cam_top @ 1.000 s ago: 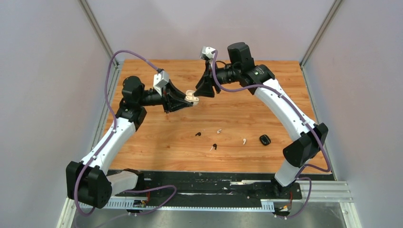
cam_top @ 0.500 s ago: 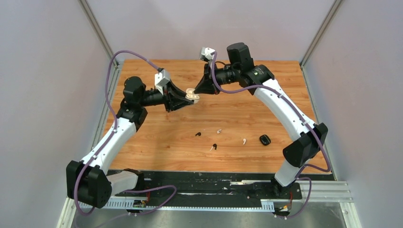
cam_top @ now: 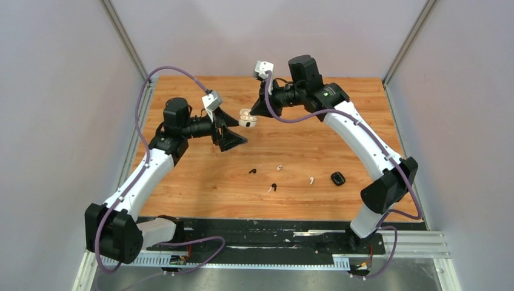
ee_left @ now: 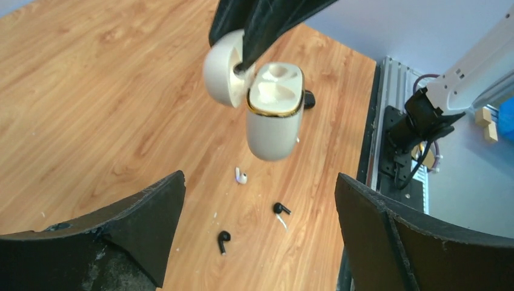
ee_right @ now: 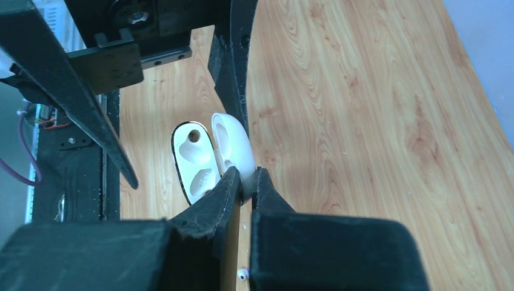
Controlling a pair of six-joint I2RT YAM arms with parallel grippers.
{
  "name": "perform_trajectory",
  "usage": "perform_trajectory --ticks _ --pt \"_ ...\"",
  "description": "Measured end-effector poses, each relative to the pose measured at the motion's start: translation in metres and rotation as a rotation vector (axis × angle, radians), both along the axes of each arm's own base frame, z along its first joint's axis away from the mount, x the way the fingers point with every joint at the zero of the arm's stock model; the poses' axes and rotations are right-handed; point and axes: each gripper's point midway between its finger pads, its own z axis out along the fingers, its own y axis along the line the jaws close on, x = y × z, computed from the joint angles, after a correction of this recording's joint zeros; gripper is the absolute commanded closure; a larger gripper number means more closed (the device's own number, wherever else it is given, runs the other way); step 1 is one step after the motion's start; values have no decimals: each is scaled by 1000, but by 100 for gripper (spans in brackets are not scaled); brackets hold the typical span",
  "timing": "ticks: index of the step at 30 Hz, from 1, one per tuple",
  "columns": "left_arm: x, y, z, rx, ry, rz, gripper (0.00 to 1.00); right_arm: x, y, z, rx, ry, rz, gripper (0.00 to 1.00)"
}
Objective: Insert the wireless bluetooth earbuds into the charging case
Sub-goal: Adjust the charging case.
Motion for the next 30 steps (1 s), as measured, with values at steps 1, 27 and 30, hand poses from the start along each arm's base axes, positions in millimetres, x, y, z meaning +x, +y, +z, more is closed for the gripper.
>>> perform_trajectory --ticks 1,27,30 --pt "-1 1 -2 10 2 -1 0 1 -1 0 -5 -11 -2 100" --pt "12 5 62 95 -69 -60 32 -33 1 -9 -140 -433 131 100" --pt "9 6 60 104 -70 -73 38 -33 2 -9 -141 -435 131 100"
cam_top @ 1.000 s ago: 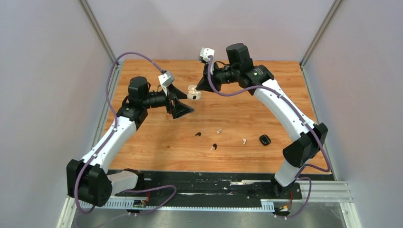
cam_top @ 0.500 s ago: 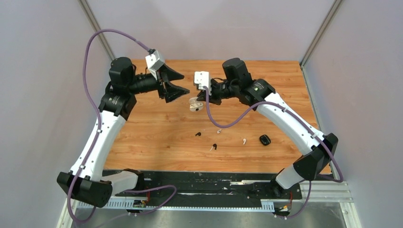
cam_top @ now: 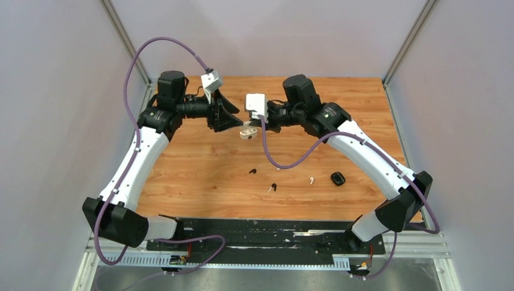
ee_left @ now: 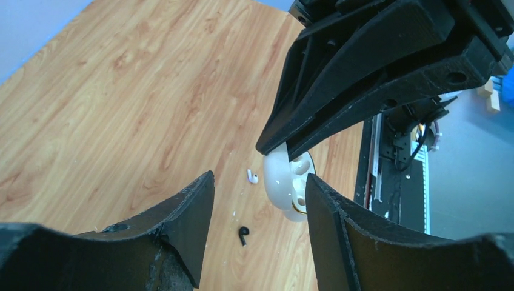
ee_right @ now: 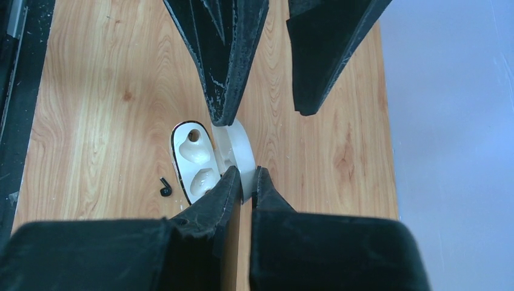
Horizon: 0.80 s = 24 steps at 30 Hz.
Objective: Insert the wireless bluetooth earbuds into the charging case
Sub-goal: Adjust the charging case.
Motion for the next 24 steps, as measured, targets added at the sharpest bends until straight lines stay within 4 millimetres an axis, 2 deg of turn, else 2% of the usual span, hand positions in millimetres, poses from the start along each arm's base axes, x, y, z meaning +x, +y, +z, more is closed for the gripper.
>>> perform_trajectory --ticks 7,20,24 --pt "-5 0 -5 12 10 -20 45 -1 1 3 7 1 -2 100" --pt "-8 -6 -7 14 16 -42 53 -3 6 13 20 -15 -1 100" --pt "-8 -8 -9 13 26 -53 64 -1 5 12 16 -18 -12 100"
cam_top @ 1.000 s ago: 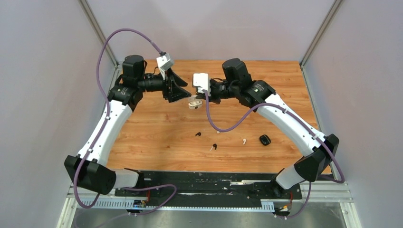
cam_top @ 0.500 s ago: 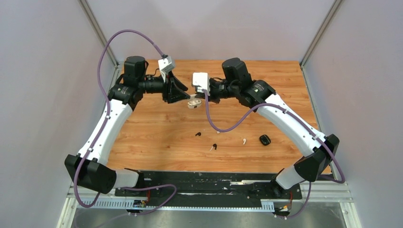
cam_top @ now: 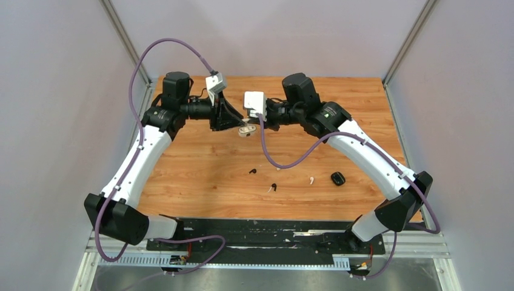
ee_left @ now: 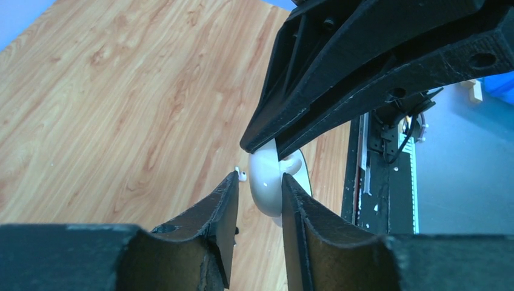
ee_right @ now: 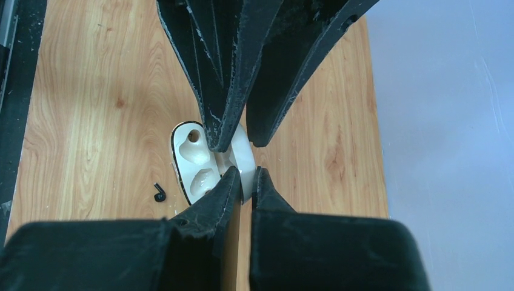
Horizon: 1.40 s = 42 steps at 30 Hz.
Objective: Insert the wireless bluetooth earbuds into the charging case
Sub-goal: Adjust the charging case.
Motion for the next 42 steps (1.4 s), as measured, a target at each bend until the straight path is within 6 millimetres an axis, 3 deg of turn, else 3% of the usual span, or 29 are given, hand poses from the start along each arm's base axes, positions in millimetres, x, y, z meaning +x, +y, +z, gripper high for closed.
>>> perform_trajectory --ticks 14,16,17,20,21,25,29,35,39,42 --pt "0 -3 2 -12 2 -14 100 4 -1 1 -3 -14 -21 100" --pt "0 -3 1 -12 1 -14 100 5 -1 1 -5 -16 -26 100" --pt "0 -4 1 -12 1 -14 100 5 -1 1 -6 -17 -28 97" --pt "1 -4 1 -12 3 -13 100 6 -1 0 -9 -21 -34 60" --pt "2 -4 1 -11 2 -9 100 6 0 1 -7 -24 -35 53" --pt "4 -4 -3 -7 11 4 100 8 3 6 9 -44 -41 32" --pt "8 -3 -16 10 15 33 100 6 1 4 12 -28 -58 23" --pt "11 0 -35 18 -2 72 100 -4 -25 13 44 8 -115 24" --pt "9 2 -30 -13 -64 99 100 -2 -46 28 109 77 -182 26" --pt "7 5 -20 -45 -128 121 100 9 -59 28 168 235 -234 31"
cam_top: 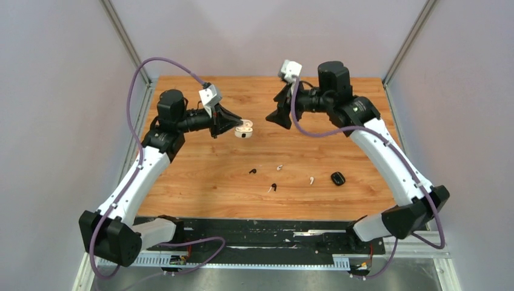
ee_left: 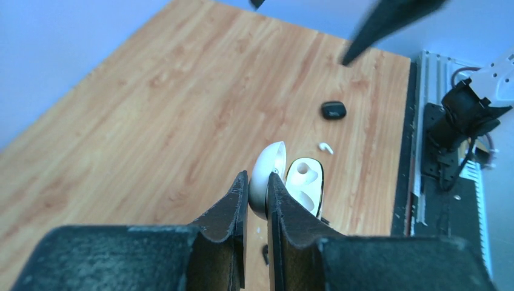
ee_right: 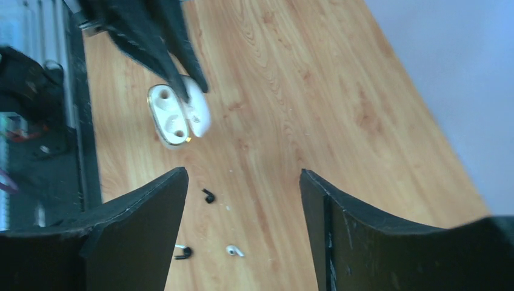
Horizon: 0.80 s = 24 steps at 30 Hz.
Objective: Insert the wireless bluetooth earbuds into the charging case
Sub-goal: Adjust the charging case.
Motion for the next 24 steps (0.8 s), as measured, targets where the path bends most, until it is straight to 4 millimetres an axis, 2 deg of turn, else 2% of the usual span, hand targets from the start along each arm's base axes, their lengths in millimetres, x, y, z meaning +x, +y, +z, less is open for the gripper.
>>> perform_trajectory --ticks 3,5,7,10,16,22,24 --pt "-2 1 21 -47 -90 15 100 19 -7 -4 88 201 -12 31" --pt "-3 1 35 -75 -138 19 100 27 -7 -15 127 335 9 26" --pt "-1 1 46 -101 -178 31 100 24 -2 -29 143 450 50 22" --pt "3 2 55 -133 -210 54 100 10 10 -37 168 587 139 18" --pt "12 1 63 -175 -208 87 100 -14 21 -19 238 748 288 17" --pt "15 0 64 -186 -204 93 100 -10 29 0 287 819 331 34" --pt "15 0 65 -187 -206 93 100 -4 32 2 296 831 326 37"
